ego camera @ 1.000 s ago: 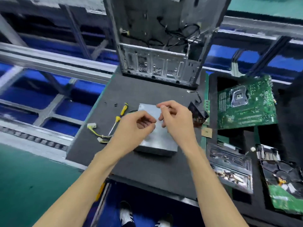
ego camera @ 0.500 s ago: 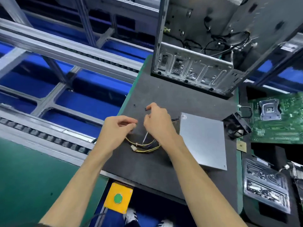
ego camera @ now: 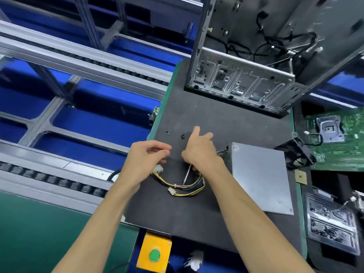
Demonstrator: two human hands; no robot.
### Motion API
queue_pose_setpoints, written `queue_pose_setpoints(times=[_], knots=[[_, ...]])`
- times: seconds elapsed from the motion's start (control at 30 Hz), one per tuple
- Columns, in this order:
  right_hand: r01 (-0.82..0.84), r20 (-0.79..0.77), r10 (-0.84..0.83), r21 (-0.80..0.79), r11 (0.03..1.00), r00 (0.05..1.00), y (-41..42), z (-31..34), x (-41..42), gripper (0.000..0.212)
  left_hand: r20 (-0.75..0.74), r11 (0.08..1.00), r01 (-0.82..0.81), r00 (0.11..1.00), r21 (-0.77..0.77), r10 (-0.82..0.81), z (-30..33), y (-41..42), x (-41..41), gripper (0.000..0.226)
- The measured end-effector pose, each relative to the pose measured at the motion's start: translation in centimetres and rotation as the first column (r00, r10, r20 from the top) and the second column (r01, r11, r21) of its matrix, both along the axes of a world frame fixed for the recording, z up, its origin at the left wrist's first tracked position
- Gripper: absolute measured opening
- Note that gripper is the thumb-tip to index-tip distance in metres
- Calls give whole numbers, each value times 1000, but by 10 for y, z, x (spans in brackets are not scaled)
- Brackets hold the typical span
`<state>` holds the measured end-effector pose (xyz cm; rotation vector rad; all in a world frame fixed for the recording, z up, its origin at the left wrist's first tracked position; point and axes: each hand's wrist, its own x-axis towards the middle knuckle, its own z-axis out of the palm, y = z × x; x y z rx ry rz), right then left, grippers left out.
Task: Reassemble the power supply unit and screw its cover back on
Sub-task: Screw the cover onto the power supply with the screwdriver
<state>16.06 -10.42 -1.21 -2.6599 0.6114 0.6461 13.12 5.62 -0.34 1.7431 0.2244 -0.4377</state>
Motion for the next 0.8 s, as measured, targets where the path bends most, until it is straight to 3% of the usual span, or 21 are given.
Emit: queue_pose_setpoints(times=[0.2, 0.33, 0.4, 0.43, 0.5, 0.6, 0.67, 0.7, 0.8], knots=[[40, 41, -43, 49, 998, 998, -7, 3, 3, 77, -1, 999, 3, 1000, -46, -3, 8, -10, 1, 15], [138, 198, -205, 306, 942, 959, -35, 29, 9, 84, 1, 992, -16, 1000, -123, 16, 14, -16, 2, 14], [210, 227, -436, 631, 747, 871, -54, 48, 10, 74, 7, 981, -38, 999, -191, 40, 18, -24, 2, 12], [204, 191, -551, 791, 576, 813, -62, 57, 9, 62, 5, 972, -42, 999, -231, 45, 21, -31, 1, 11], [138, 114, -702, 946, 292, 703, -76, 75, 2, 43, -12, 946, -50, 999, -322, 48, 28, -47, -3, 11], [-7, -65, -836, 997, -82, 545, -101, 90, -14, 40, -71, 889, -69, 997, -453, 41, 36, -75, -12, 10], [-150, -248, -852, 925, -350, 461, -115, 95, -26, 37, -105, 865, -70, 994, -497, 20, 40, -93, -17, 10], [-219, -296, -846, 879, -423, 444, -121, 96, -34, 32, -120, 854, -72, 993, -515, 12, 41, -100, -20, 10], [-346, -352, -821, 779, -523, 449, -135, 94, -54, 11, -154, 814, -93, 988, -573, 5, 46, -118, -27, 12]])
